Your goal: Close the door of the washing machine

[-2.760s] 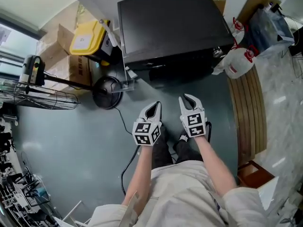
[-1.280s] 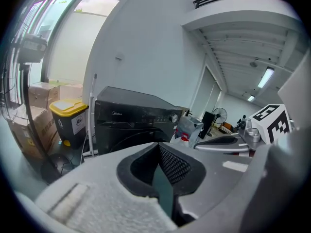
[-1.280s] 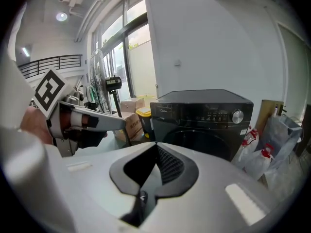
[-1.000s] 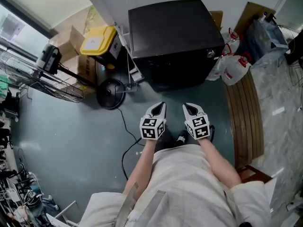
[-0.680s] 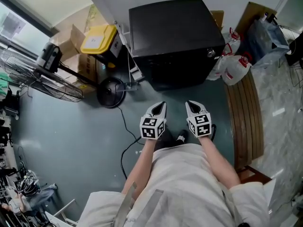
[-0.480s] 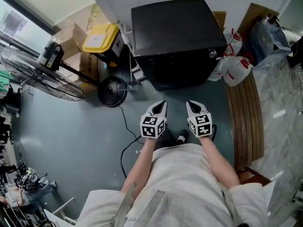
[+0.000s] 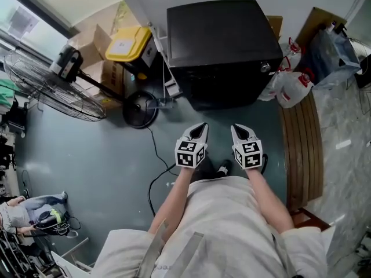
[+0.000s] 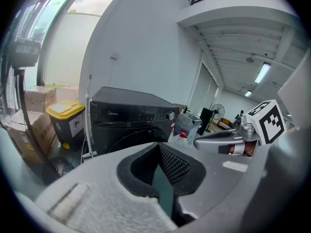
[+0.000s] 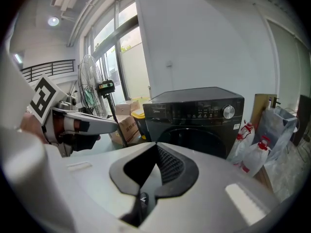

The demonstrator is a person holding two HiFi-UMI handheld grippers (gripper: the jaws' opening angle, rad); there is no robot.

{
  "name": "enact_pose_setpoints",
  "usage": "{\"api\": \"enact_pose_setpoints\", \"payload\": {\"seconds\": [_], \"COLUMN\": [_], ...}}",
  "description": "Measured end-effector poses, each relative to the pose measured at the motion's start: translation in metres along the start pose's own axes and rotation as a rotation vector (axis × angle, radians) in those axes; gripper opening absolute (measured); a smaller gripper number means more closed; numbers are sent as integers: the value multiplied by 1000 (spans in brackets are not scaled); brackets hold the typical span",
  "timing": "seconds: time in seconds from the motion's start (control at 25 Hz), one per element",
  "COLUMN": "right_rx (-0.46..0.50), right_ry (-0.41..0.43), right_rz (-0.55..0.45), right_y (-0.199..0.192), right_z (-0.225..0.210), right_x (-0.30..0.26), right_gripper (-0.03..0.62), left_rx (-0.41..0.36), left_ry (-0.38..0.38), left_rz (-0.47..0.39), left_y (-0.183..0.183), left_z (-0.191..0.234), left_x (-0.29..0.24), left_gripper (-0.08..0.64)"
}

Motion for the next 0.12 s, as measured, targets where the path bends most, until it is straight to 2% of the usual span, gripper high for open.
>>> {"api": "enact_pose_setpoints", "payload": {"seconds": [0.12], "right_rx": [11], "right_ry": [4], "right_rz": [6], "right_y": [-3], "right_z": [2], "right_x": [2], "right_gripper": [2], "left_rx": [4], "left_ry": [4], "left_rz": [0], "left_y": [-3], "left_z": [0], "left_x": [2], "left_gripper": [6]}}
Point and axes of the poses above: the fingertips, and each gripper's own axes: x backward along the fingers, z to its left, y out of its top, the point moved 10 cm from there along x, backward along the fingers, and after that the axes turned 11 degrees about -z, right-handed, at the moved point
